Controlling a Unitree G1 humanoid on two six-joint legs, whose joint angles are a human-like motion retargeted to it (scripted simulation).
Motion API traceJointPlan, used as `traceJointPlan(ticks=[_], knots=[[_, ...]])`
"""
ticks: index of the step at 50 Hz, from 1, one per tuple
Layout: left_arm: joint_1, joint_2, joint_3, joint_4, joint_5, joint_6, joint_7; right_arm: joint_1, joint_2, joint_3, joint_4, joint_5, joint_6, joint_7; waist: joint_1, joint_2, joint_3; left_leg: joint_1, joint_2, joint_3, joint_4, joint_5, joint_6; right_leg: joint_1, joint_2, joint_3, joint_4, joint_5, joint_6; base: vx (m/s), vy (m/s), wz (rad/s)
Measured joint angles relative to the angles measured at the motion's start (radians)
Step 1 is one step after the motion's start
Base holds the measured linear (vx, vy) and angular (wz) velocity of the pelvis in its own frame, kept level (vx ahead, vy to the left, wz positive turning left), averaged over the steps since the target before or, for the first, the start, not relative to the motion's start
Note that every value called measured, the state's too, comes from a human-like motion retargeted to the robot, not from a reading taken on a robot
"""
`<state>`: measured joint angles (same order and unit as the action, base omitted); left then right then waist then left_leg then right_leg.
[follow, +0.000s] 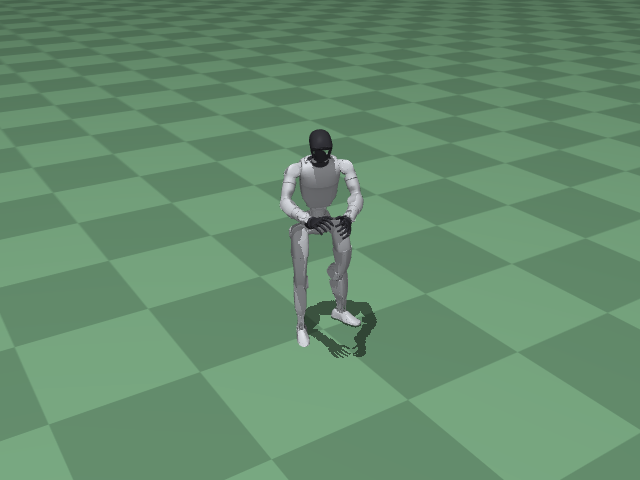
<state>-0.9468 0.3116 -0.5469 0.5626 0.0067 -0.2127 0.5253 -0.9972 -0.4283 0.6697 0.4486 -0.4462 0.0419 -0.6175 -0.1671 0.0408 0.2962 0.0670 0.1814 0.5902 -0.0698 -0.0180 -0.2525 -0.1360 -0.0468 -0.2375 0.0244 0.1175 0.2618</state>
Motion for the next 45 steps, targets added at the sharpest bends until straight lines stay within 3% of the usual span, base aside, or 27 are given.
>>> traceJointPlan(ticks=[5,8,14,20,25,27,30,32,39,45], knots=[[0.253,-0.002,0.185,-0.290,-0.323,-0.062,-0.079,0.155,0.057,-0.057,-0.195,0.139,-0.037,0.019,0.032,-0.049,0.025,0.026,-0.008,0.012,0.007,-0.021,0.020,0.014,-0.010,0.021,0.016,-0.010,0.000,0.01,0.05,-0.11],[0.343,-0.010,0.247,-0.346,-0.534,-0.062,-0.127,0.211,0.100,-0.046,-0.238,0.293,-0.058,0.065,0.071,-0.072,0.041,0.031,-0.008,0.015,0.001,-0.022,0.020,0.018,-0.007,0.022,0.010,-0.006,0.000,-0.08,0.02,-0.03],[0.348,-0.020,0.304,-0.222,-1.024,-0.052,-0.137,0.257,0.221,-0.028,-0.187,0.862,-0.104,0.084,0.163,-0.091,0.049,0.014,-0.001,-0.012,-0.017,-0.004,0.004,0.024,0.005,-0.015,-0.021,0.011,0.000,-0.11,-0.01,0.25],[0.207,0.031,0.255,-0.041,-1.283,-0.068,-0.023,0.275,0.351,-0.056,-0.084,1.485,-0.239,-0.002,0.248,-0.087,0.028,-0.019,-0.014,-0.074,-0.018,0.002,-0.008,0.032,-0.018,-0.070,-0.030,0.010,0.000,-0.06,0.07,0.55],[0.063,0.132,0.070,-0.057,-1.166,-0.010,-0.008,0.277,0.409,-0.080,-0.020,1.745,-0.340,-0.003,0.306,-0.067,0.000,-0.036,-0.046,-0.124,-0.018,-0.003,-0.005,0.039,-0.065,-0.104,-0.013,-0.008,0.000,0.00,0.15,0.55],[0.001,0.176,-0.010,-0.080,-0.997,0.060,-0.100,0.227,0.330,-0.028,0.053,1.283,-0.099,0.234,0.324,-0.059,-0.019,-0.044,-0.064,-0.141,-0.018,-0.007,0.011,0.035,-0.088,-0.111,-0.003,-0.015,0.000,0.01,0.17,0.41],[-0.087,0.224,-0.110,-0.121,-0.758,0.105,-0.147,0.235,0.324,-0.041,0.083,1.152,-0.083,0.305,0.335,-0.045,-0.048,-0.051,-0.080,-0.156,-0.018,-0.009,0.015,0.035,-0.108,-0.120,0.003,-0.019,0.000,0.02,0.12,0.29],[-0.134,0.239,-0.169,-0.159,-0.655,0.120,-0.108,0.303,0.417,-0.133,0.019,1.690,-0.330,0.029,0.331,-0.033,-0.061,-0.049,-0.081,-0.158,-0.018,-0.010,-0.005,0.040,-0.109,-0.123,0.001,-0.020,0.000,0.01,0.07,0.12],[-0.231,0.262,-0.362,-0.257,-0.194,0.183,-0.297,0.370,0.345,-0.096,-0.012,1.553,-0.258,0.095,0.296,-0.010,-0.092,-0.042,-0.086,-0.119,-0.018,-0.016,-0.008,0.029,-0.106,-0.084,-0.011,-0.009,0.000,-0.01,0.03,-0.28],[-0.273,0.210,-0.503,-0.152,0.225,0.182,-0.345,0.392,0.304,-0.048,-0.027,1.479,-0.247,0.090,0.180,-0.007,-0.036,-0.028,-0.079,-0.074,-0.010,-0.018,-0.002,0.023,-0.089,-0.040,-0.024,0.007,0.000,-0.05,-0.03,-0.43]])
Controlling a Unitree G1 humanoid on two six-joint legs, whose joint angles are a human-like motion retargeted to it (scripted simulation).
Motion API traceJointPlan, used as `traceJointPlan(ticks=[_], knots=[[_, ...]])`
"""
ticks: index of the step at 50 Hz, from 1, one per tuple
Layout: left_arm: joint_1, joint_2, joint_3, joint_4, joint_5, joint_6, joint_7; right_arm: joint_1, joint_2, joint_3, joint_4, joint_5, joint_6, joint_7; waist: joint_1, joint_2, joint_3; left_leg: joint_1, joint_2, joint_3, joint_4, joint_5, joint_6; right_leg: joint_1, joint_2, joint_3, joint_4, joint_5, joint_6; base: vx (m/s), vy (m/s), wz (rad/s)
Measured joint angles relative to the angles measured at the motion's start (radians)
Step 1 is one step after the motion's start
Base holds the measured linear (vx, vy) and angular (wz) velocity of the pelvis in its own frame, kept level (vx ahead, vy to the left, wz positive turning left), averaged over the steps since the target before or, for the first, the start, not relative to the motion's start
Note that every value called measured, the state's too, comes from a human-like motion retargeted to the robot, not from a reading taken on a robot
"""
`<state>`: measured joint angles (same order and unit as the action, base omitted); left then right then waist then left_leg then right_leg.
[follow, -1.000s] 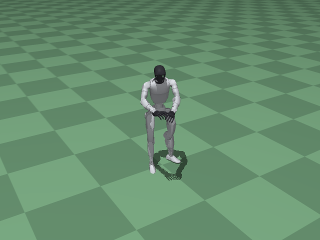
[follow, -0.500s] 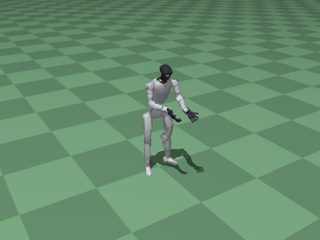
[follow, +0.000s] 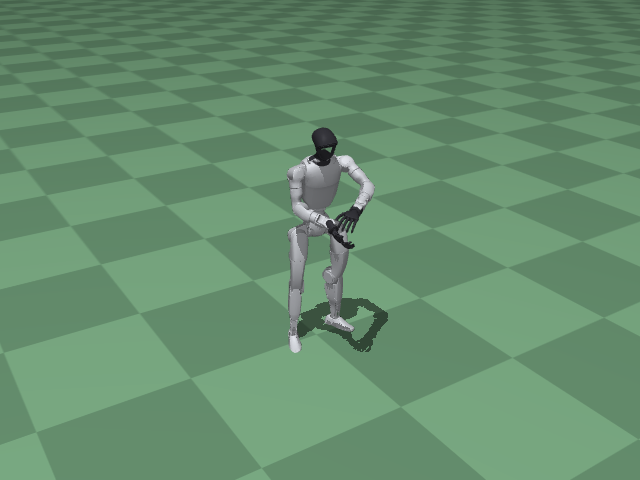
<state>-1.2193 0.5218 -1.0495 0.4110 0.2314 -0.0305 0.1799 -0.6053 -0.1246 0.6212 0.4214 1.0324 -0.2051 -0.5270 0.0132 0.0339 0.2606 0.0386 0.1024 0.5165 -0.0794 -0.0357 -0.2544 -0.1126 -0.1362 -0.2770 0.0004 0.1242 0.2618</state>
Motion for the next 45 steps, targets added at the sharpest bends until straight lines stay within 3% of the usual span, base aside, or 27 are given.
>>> traceJointPlan(ticks=[2,4,8,11,12,13,14,18,19,20,25,27,29,32,39,45], knots=[[0.001,-0.041,-0.036,0.126,0.139,-0.004,0.002,-0.026,-0.024,0.029,0.030,-0.169,0.076,0.066,-0.065,-0.007,0.030,-0.001,0.000,0.006,0.008,-0.002,0.002,0.000,0.000,0.007,-0.002,0.003,0.000,-0.07,-0.02,-0.19],[0.008,-0.103,-0.063,0.299,0.220,0.011,0.088,-0.025,0.026,0.011,0.039,-0.007,-0.021,-0.040,-0.143,-0.014,0.066,0.000,-0.001,0.006,0.008,0.003,-0.006,0.002,0.000,0.007,-0.005,0.007,0.000,-0.08,-0.01,0.00],[0.044,-0.228,-0.054,0.645,0.261,0.052,0.237,-0.060,0.070,0.003,0.104,0.026,-0.051,-0.078,-0.293,-0.037,0.106,-0.023,-0.027,-0.006,-0.006,0.024,-0.007,-0.015,-0.019,-0.002,-0.010,0.019,0.000,-0.10,0.05,0.19],[0.067,-0.275,0.023,0.750,0.102,0.039,0.307,-0.076,0.084,-0.033,0.134,0.085,-0.086,-0.109,-0.366,-0.047,0.114,-0.046,-0.048,-0.013,-0.008,0.034,-0.007,-0.032,-0.038,-0.008,-0.011,0.026,0.000,-0.05,0.04,0.15],[0.077,-0.278,0.061,0.750,0.047,0.025,0.301,-0.086,0.060,-0.028,0.150,-0.014,-0.040,-0.052,-0.376,-0.048,0.113,-0.048,-0.051,-0.012,-0.008,0.035,-0.007,-0.034,-0.041,-0.005,-0.010,0.025,0.000,0.00,0.00,0.00],[0.093,-0.276,0.109,0.733,0.016,0.007,0.251,-0.114,-0.011,0.019,0.188,-0.356,0.127,0.140,-0.374,-0.047,0.109,-0.040,-0.049,-0.006,-0.008,0.032,-0.007,-0.032,-0.041,0.002,-0.008,0.021,0.000,0.07,-0.04,-0.25],[0.108,-0.273,0.155,0.704,-0.048,-0.011,0.233,-0.120,-0.042,0.019,0.200,-0.472,0.175,0.205,-0.369,-0.046,0.106,-0.034,-0.048,-0.001,-0.008,0.031,-0.007,-0.031,-0.040,0.008,-0.007,0.018,0.000,0.09,-0.06,-0.32],[0.186,-0.265,0.329,0.538,-0.404,-0.069,0.208,-0.100,-0.086,-0.086,0.179,-0.437,0.153,0.134,-0.317,-0.046,0.092,0.008,-0.031,0.025,-0.008,0.021,-0.007,-0.007,-0.022,0.032,-0.002,0.002,0.000,0.11,-0.11,-0.38],[0.207,-0.269,0.367,0.492,-0.535,-0.087,0.232,-0.086,-0.057,-0.153,0.135,-0.225,0.029,-0.018,-0.303,-0.047,0.088,0.017,-0.025,0.029,-0.008,0.020,-0.007,-0.001,-0.016,0.034,-0.002,-0.001,0.000,0.10,-0.13,-0.27],[0.226,-0.274,0.402,0.446,-0.681,-0.108,0.272,-0.068,-0.009,-0.238,0.074,0.087,-0.157,-0.231,-0.291,-0.048,0.085,0.023,-0.021,0.032,-0.008,0.020,-0.007,0.005,-0.010,0.033,-0.002,-0.003,0.000,0.11,-0.14,-0.22],[0.342,-0.288,0.490,0.289,-1.144,-0.174,0.233,-0.094,-0.152,-0.223,-0.013,-0.179,-0.112,-0.273,-0.225,-0.072,0.030,0.051,0.032,0.036,0.017,-0.003,0.001,0.031,0.032,0.030,0.012,-0.032,0.000,0.14,-0.16,-0.11],[0.374,-0.274,0.493,0.242,-1.255,-0.178,0.188,-0.136,-0.257,-0.151,-0.035,-0.483,0.037,-0.210,-0.214,-0.087,0.001,0.041,0.045,0.025,0.016,-0.001,0.013,0.023,0.044,0.017,0.017,-0.037,0.000,0.07,-0.14,0.21],[0.397,-0.251,0.492,0.201,-1.345,-0.205,0.172,-0.170,-0.298,-0.107,-0.096,-0.510,-0.006,-0.264,-0.207,-0.104,-0.024,0.034,0.061,0.016,0.005,0.008,0.010,0.017,0.061,0.002,0.020,-0.039,0.000,0.05,-0.16,0.25],[0.422,-0.209,0.494,0.151,-1.415,-0.234,0.137,-0.266,-0.384,0.005,-0.131,-0.782,0.077,-0.230,-0.196,-0.133,-0.059,0.021,0.080,0.004,-0.008,0.020,0.009,0.003,0.081,-0.017,0.026,-0.040,0.000,0.02,-0.14,0.21],[0.454,-0.099,0.528,0.053,-1.381,-0.253,0.098,-0.514,-0.426,0.293,-0.140,-1.384,0.244,-0.057,-0.126,-0.198,-0.088,0.000,0.095,-0.002,-0.008,0.029,0.006,-0.015,0.096,-0.024,0.024,-0.036,0.000,0.00,-0.05,0.05],[0.422,-0.056,0.544,0.012,-1.055,-0.186,0.122,-0.603,-0.320,0.444,-0.022,-1.659,0.286,0.111,-0.011,-0.217,-0.020,-0.008,0.095,-0.008,-0.008,0.039,0.002,-0.010,0.098,-0.029,0.004,-0.020,0.000,-0.05,-0.01,0.06]])
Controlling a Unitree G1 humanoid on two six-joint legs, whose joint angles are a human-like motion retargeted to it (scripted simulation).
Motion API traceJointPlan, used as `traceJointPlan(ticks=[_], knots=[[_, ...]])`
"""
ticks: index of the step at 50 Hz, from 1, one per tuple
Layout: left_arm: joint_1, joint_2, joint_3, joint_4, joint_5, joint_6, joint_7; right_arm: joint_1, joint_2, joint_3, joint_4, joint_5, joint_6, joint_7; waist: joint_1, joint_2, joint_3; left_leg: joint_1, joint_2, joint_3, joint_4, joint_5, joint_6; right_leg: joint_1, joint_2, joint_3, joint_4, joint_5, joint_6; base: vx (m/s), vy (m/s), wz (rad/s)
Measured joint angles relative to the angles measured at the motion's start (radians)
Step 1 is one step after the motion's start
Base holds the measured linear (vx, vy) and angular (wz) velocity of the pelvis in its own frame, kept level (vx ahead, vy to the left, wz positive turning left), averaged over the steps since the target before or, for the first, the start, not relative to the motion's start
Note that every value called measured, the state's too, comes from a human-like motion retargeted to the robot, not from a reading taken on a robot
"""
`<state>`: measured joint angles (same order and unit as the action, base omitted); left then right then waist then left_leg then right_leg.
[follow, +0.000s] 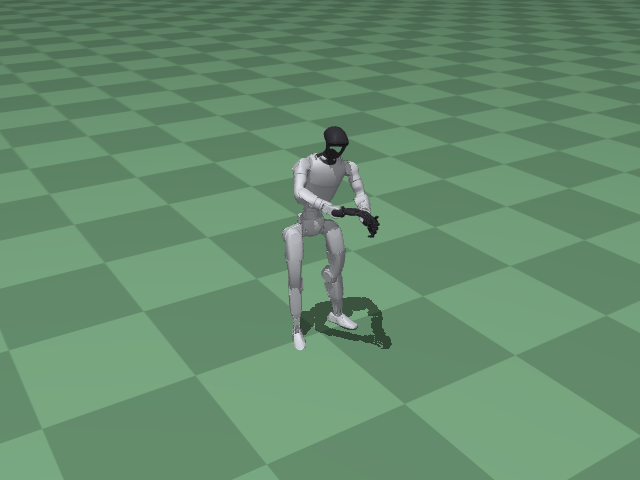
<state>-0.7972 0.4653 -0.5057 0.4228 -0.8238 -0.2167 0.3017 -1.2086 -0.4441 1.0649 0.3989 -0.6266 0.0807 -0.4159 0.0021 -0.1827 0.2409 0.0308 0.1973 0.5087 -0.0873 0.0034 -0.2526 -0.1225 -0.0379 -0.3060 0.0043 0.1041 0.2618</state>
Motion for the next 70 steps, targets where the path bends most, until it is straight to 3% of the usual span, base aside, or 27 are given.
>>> traceJointPlan(ticks=[5,10,14,22,28,31,35,39,42,45,50,55,58,62,67,70], knots=[[-0.150,-0.096,-0.110,0.254,0.507,0.075,0.069,0.067,0.130,-0.044,0.296,0.071,-0.009,0.053,0.071,0.045,0.069,-0.023,0.006,-0.042,0.000,0.012,-0.004,0.005,0.004,-0.040,-0.009,0.008,0.000,-0.08,-0.01,0.39],[-0.184,-0.182,-0.179,0.370,0.762,0.094,0.142,0.203,0.186,-0.256,0.363,0.333,-0.029,-0.071,0.064,0.091,0.087,-0.045,-0.009,-0.089,0.000,0.012,-0.008,0.008,-0.019,-0.078,-0.002,-0.001,0.000,0.00,0.09,0.50],[-0.042,-0.118,-0.145,0.123,0.847,0.046,0.188,0.339,0.103,-0.311,0.112,0.322,-0.063,-0.174,0.031,0.109,0.063,-0.040,-0.036,-0.101,0.000,-0.002,-0.008,0.018,-0.053,-0.084,0.010,-0.015,0.000,0.11,0.15,0.26],[0.279,-0.015,-0.061,-0.425,0.823,-0.052,0.232,0.519,-0.149,-0.289,-0.417,0.211,-0.138,-0.213,0.024,0.153,0.009,-0.001,-0.066,-0.070,0.002,-0.033,0.013,0.026,-0.091,-0.041,0.040,-0.041,0.000,0.14,0.08,-0.18],[0.380,-0.033,-0.063,-0.555,0.756,-0.060,0.283,0.494,-0.285,-0.196,-0.585,0.247,-0.146,-0.200,0.038,0.191,0.028,-0.018,-0.061,-0.030,0.012,-0.031,0.037,-0.013,-0.081,0.000,0.037,-0.015,0.000,0.00,-0.01,-0.39],[0.321,-0.122,-0.074,-0.436,0.737,-0.025,0.294,0.417,-0.291,-0.120,-0.513,0.339,-0.132,-0.150,0.033,0.200,0.060,-0.030,-0.050,-0.018,0.001,-0.014,0.036,-0.031,-0.062,0.006,0.024,0.006,0.000,-0.11,-0.08,-0.25],[0.060,-0.241,-0.092,-0.038,0.762,0.029,0.339,0.254,-0.181,-0.064,-0.198,0.430,-0.115,-0.098,0.011,0.203,0.102,-0.052,-0.027,-0.014,0.000,0.007,0.009,-0.046,-0.031,-0.008,0.002,0.031,0.000,-0.14,-0.12,-0.05],[-0.241,-0.287,-0.169,0.408,0.769,0.036,0.364,0.123,-0.015,-0.073,0.162,0.458,-0.115,-0.148,-0.017,0.207,0.102,-0.088,-0.027,-0.020,0.000,0.029,-0.008,-0.067,-0.023,-0.029,-0.017,0.052,0.000,-0.12,-0.05,0.14],[-0.353,-0.274,-0.242,0.525,0.762,0.009,0.361,0.077,0.054,-0.099,0.285,0.459,-0.113,-0.231,-0.025,0.213,0.077,-0.108,-0.037,-0.022,0.000,0.036,-0.009,-0.081,-0.030,-0.036,-0.022,0.059,0.000,-0.02,0.01,0.05],[-0.338,-0.211,-0.278,0.397,0.759,-0.021,0.365,0.090,0.053,-0.133,0.234,0.422,-0.101,-0.315,-0.016,0.218,0.046,-0.100,-0.039,-0.014,0.000,0.031,-0.009,-0.079,-0.034,-0.028,-0.017,0.052,0.000,0.12,0.00,-0.10],[-0.127,-0.053,-0.212,-0.061,0.812,-0.037,0.328,0.210,-0.073,-0.163,-0.103,0.273,-0.095,-0.337,0.017,0.218,0.020,-0.044,-0.020,0.015,0.000,0.009,-0.008,-0.052,-0.022,0.005,0.005,0.024,0.000,0.19,-0.04,-0.32],[0.137,0.035,-0.100,-0.413,0.870,-0.058,0.277,0.334,-0.220,-0.167,-0.420,0.157,-0.132,-0.270,0.022,0.206,0.061,-0.027,-0.016,0.030,0.004,0.002,0.015,-0.049,-0.018,0.023,0.017,0.018,0.000,0.06,-0.02,-0.15],[0.221,-0.005,-0.069,-0.456,0.913,-0.064,0.265,0.383,-0.234,-0.167,-0.459,0.117,-0.146,-0.262,0.011,0.198,0.105,-0.035,-0.011,0.028,0.003,0.009,0.015,-0.056,-0.012,0.019,0.015,0.025,0.000,-0.05,-0.04,0.02],[0.133,-0.108,-0.077,-0.257,0.987,-0.040,0.313,0.345,-0.157,-0.167,-0.275,0.078,-0.129,-0.297,-0.007,0.194,0.145,-0.063,-0.001,0.012,0.000,0.028,-0.002,-0.071,0.000,-0.006,0.002,0.040,0.000,-0.14,-0.07,0.19],[-0.229,-0.219,-0.158,0.312,1.076,0.023,0.395,0.147,0.008,-0.159,0.222,0.059,-0.078,-0.335,-0.023,0.187,0.147,-0.126,-0.013,-0.020,0.000,0.058,-0.009,-0.104,-0.005,-0.047,-0.017,0.068,0.000,-0.19,-0.01,0.36],[-0.412,-0.271,-0.232,0.610,1.048,0.036,0.329,0.047,0.091,-0.164,0.489,0.136,-0.076,-0.305,-0.021,0.177,0.130,-0.150,-0.025,-0.033,0.000,0.068,-0.009,-0.115,-0.015,-0.062,-0.023,0.076,0.000,-0.11,0.04,0.29]])
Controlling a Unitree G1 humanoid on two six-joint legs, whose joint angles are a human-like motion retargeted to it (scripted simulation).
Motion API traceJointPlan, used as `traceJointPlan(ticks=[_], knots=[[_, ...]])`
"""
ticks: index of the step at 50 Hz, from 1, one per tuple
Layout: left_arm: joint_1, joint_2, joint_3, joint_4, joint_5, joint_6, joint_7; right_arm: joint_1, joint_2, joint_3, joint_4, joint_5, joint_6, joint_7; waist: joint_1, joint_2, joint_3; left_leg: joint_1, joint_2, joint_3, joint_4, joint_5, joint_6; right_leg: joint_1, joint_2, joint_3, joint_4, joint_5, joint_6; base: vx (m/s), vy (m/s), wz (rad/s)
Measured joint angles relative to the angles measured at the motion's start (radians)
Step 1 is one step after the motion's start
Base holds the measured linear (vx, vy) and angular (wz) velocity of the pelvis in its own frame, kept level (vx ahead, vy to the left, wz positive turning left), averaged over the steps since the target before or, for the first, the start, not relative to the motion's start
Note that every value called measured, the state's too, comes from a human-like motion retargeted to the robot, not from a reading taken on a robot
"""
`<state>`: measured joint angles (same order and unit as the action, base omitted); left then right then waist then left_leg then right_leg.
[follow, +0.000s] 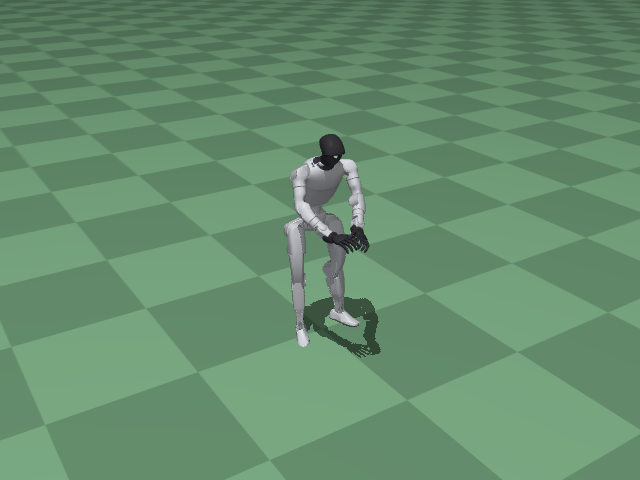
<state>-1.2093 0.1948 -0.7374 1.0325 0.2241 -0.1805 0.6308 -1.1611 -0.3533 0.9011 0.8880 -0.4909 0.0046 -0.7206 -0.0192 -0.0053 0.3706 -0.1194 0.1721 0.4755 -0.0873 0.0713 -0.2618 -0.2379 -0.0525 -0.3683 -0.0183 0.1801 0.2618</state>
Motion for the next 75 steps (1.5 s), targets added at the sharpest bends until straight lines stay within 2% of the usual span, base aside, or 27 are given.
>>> traceJointPlan(ticks=[4,8,12,17,20,22,25,29,33,35,37,39,46,50,53,55,56,59,63,66,67,68,69,71,72,73,75], knots=[[-0.035,-0.001,-0.003,0.030,-0.148,-0.024,-0.124,-0.008,0.028,-0.057,0.048,0.193,-0.030,0.025,0.014,-0.018,-0.040,0.006,-0.008,-0.006,0.000,-0.006,0.000,0.009,-0.010,-0.002,0.003,-0.009,0.000,0.03,0.03,0.08],[0.113,0.058,0.115,-0.198,-0.288,-0.042,-0.176,0.112,0.004,-0.166,-0.153,0.341,-0.063,0.024,0.032,-0.037,-0.083,0.057,-0.002,-0.002,0.000,-0.032,0.000,0.052,-0.011,0.011,0.016,-0.037,0.000,0.18,0.03,-0.06],[0.300,0.123,0.259,-0.407,-0.470,-0.034,-0.262,0.286,-0.004,-0.320,-0.353,0.473,-0.090,0.089,0.051,-0.064,-0.116,0.122,0.010,0.003,0.000,-0.065,0.002,0.102,-0.011,0.027,0.039,-0.075,0.000,0.20,0.04,-0.08],[0.437,0.165,0.380,-0.500,-0.955,0.010,-0.347,0.472,0.016,-0.463,-0.482,0.875,-0.128,0.167,0.081,-0.102,-0.120,0.163,0.002,-0.003,0.005,-0.097,0.034,0.133,-0.029,0.035,0.069,-0.100,0.000,0.07,0.08,0.06],[0.448,0.187,0.411,-0.469,-1.263,0.023,-0.344,0.551,0.023,-0.490,-0.517,1.193,-0.177,0.211,0.103,-0.115,-0.101,0.171,-0.002,-0.008,0.000,-0.102,0.047,0.138,-0.034,0.032,0.078,-0.103,0.000,-0.01,0.04,0.06],[0.421,0.221,0.416,-0.418,-1.375,0.029,-0.332,0.587,0.020,-0.492,-0.532,1.378,-0.214,0.255,0.114,-0.116,-0.085,0.167,0.000,-0.009,0.000,-0.102,0.048,0.136,-0.031,0.030,0.075,-0.100,0.000,-0.07,0.01,0.03],[0.352,0.298,0.409,-0.326,-1.394,0.039,-0.311,0.621,0.012,-0.492,-0.550,1.562,-0.251,0.321,0.118,-0.109,-0.064,0.158,0.006,-0.007,0.000,-0.098,0.038,0.131,-0.022,0.027,0.062,-0.090,0.000,-0.09,-0.01,-0.03],[0.235,0.412,0.366,-0.231,-1.276,0.075,-0.311,0.630,0.004,-0.495,-0.564,1.639,-0.274,0.358,0.102,-0.086,-0.049,0.148,0.009,0.004,0.000,-0.089,0.012,0.129,-0.011,0.029,0.034,-0.074,0.000,-0.09,-0.01,-0.11],[0.123,0.481,0.294,-0.215,-1.145,0.130,-0.372,0.625,0.000,-0.510,-0.566,1.626,-0.276,0.363,0.072,-0.052,-0.053,0.137,-0.007,0.015,0.000,-0.080,0.001,0.123,-0.018,0.036,0.012,-0.059,0.000,-0.08,0.04,-0.10],[0.073,0.495,0.246,-0.234,-1.054,0.168,-0.437,0.614,-0.033,-0.508,-0.549,1.476,-0.206,0.407,0.056,-0.033,-0.061,0.133,-0.016,0.019,0.000,-0.078,0.001,0.119,-0.026,0.041,0.009,-0.057,0.000,-0.03,0.07,-0.09],[0.030,0.491,0.198,-0.272,-0.970,0.189,-0.469,0.616,-0.037,-0.526,-0.554,1.440,-0.200,0.393,0.037,-0.011,-0.069,0.131,-0.026,0.021,0.000,-0.077,0.001,0.116,-0.035,0.046,0.009,-0.057,0.000,-0.01,0.06,-0.06],[-0.007,0.474,0.145,-0.322,-0.883,0.201,-0.473,0.626,-0.033,-0.550,-0.574,1.478,-0.236,0.344,0.018,0.012,-0.075,0.130,-0.035,0.023,0.000,-0.076,0.000,0.113,-0.043,0.050,0.011,-0.058,0.000,0.00,0.03,-0.02],[-0.078,0.318,-0.007,-0.423,-0.429,0.232,-0.499,0.611,-0.118,-0.582,-0.588,1.318,-0.229,0.301,-0.066,0.085,-0.066,0.121,-0.050,0.034,0.000,-0.071,0.001,0.095,-0.057,0.066,0.013,-0.058,0.000,0.00,0.00,0.00],[-0.085,0.176,-0.089,-0.276,-0.104,0.214,-0.432,0.548,-0.149,-0.559,-0.551,1.230,-0.237,0.262,-0.155,0.103,-0.026,0.105,-0.063,0.040,0.000,-0.061,0.000,0.082,-0.062,0.072,0.000,-0.044,0.000,-0.07,0.01,-0.08],[-0.078,0.088,-0.157,-0.079,0.113,0.198,-0.309,0.482,-0.137,-0.537,-0.500,1.180,-0.241,0.214,-0.243,0.095,0.004,0.086,-0.077,0.045,0.000,-0.052,0.000,0.067,-0.069,0.075,-0.012,-0.029,0.000,-0.10,0.03,-0.06],[-0.087,0.057,-0.195,0.027,0.174,0.186,-0.220,0.419,-0.127,-0.524,-0.464,1.164,-0.246,0.172,-0.290,0.081,0.040,0.077,-0.086,0.053,0.000,-0.047,0.000,0.058,-0.072,0.082,-0.018,-0.019,0.000,-0.09,0.04,-0.13],[-0.062,0.053,-0.182,0.053,0.186,0.177,-0.185,0.411,-0.115,-0.532,-0.449,1.144,-0.244,0.146,-0.311,0.076,0.036,0.077,-0.090,0.057,0.000,-0.047,0.000,0.056,-0.074,0.086,-0.019,-0.017,0.000,-0.05,0.03,-0.19],[-0.001,0.054,-0.129,0.068,0.140,0.142,-0.100,0.379,-0.098,-0.553,-0.412,1.096,-0.240,0.069,-0.339,0.064,0.034,0.085,-0.093,0.076,0.000,-0.050,0.000,0.054,-0.074,0.103,-0.019,-0.014,0.000,0.00,0.00,-0.30],[0.084,0.052,-0.007,-0.010,-0.055,0.077,-0.067,0.332,-0.107,-0.582,-0.375,1.051,-0.217,0.003,-0.305,0.058,0.023,0.122,-0.080,0.101,0.000,-0.060,0.000,0.072,-0.061,0.128,-0.012,-0.025,0.000,0.09,-0.05,-0.38],[0.150,0.031,0.097,-0.084,-0.277,0.034,-0.131,0.281,-0.165,-0.552,-0.329,0.823,-0.079,0.066,-0.252,0.059,0.003,0.159,-0.061,0.111,0.004,-0.075,0.000,0.098,-0.049,0.140,-0.001,-0.046,0.000,0.16,-0.07,-0.27],[0.167,0.022,0.129,-0.107,-0.374,0.018,-0.150,0.264,-0.171,-0.547,-0.334,0.807,-0.071,0.055,-0.236,0.058,-0.004,0.168,-0.055,0.111,0.009,-0.080,0.000,0.106,-0.046,0.141,0.002,-0.053,0.000,0.13,-0.05,-0.02],[0.178,0.014,0.158,-0.128,-0.500,-0.002,-0.152,0.250,-0.150,-0.559,-0.369,0.915,-0.137,-0.020,-0.225,0.058,-0.010,0.173,-0.051,0.108,0.015,-0.085,0.000,0.114,-0.046,0.137,0.005,-0.058,0.000,0.12,-0.04,0.08],[0.189,0.010,0.181,-0.146,-0.607,-0.018,-0.164,0.231,-0.148,-0.549,-0.385,0.925,-0.153,-0.051,-0.212,0.054,-0.019,0.176,-0.047,0.104,0.020,-0.090,0.001,0.119,-0.045,0.135,0.009,-0.064,0.000,0.11,-0.04,0.14],[0.205,0.013,0.210,-0.176,-0.792,-0.042,-0.200,0.183,-0.163,-0.494,-0.398,0.831,-0.131,-0.063,-0.187,0.042,-0.040,0.182,-0.038,0.097,0.025,-0.098,0.001,0.126,-0.043,0.129,0.018,-0.076,0.000,0.10,-0.03,0.16],[0.210,0.022,0.218,-0.190,-0.872,-0.048,-0.225,0.151,-0.177,-0.452,-0.398,0.742,-0.094,-0.049,-0.175,0.035,-0.048,0.184,-0.034,0.093,0.025,-0.101,0.002,0.129,-0.042,0.126,0.022,-0.081,0.000,0.08,-0.03,0.17],[0.212,0.039,0.221,-0.204,-0.935,-0.045,-0.262,0.109,-0.201,-0.392,-0.386,0.580,-0.010,0.004,-0.165,0.027,-0.056,0.186,-0.030,0.089,0.024,-0.103,0.004,0.129,-0.041,0.124,0.028,-0.086,0.000,0.05,-0.04,0.16],[0.211,0.087,0.208,-0.238,-1.065,-0.064,-0.315,0.043,-0.199,-0.297,-0.405,0.503,-0.016,-0.001,-0.147,0.006,-0.067,0.187,-0.023,0.085,0.013,-0.098,0.004,0.126,-0.035,0.117,0.033,-0.087,0.000,-0.01,-0.03,0.06]])
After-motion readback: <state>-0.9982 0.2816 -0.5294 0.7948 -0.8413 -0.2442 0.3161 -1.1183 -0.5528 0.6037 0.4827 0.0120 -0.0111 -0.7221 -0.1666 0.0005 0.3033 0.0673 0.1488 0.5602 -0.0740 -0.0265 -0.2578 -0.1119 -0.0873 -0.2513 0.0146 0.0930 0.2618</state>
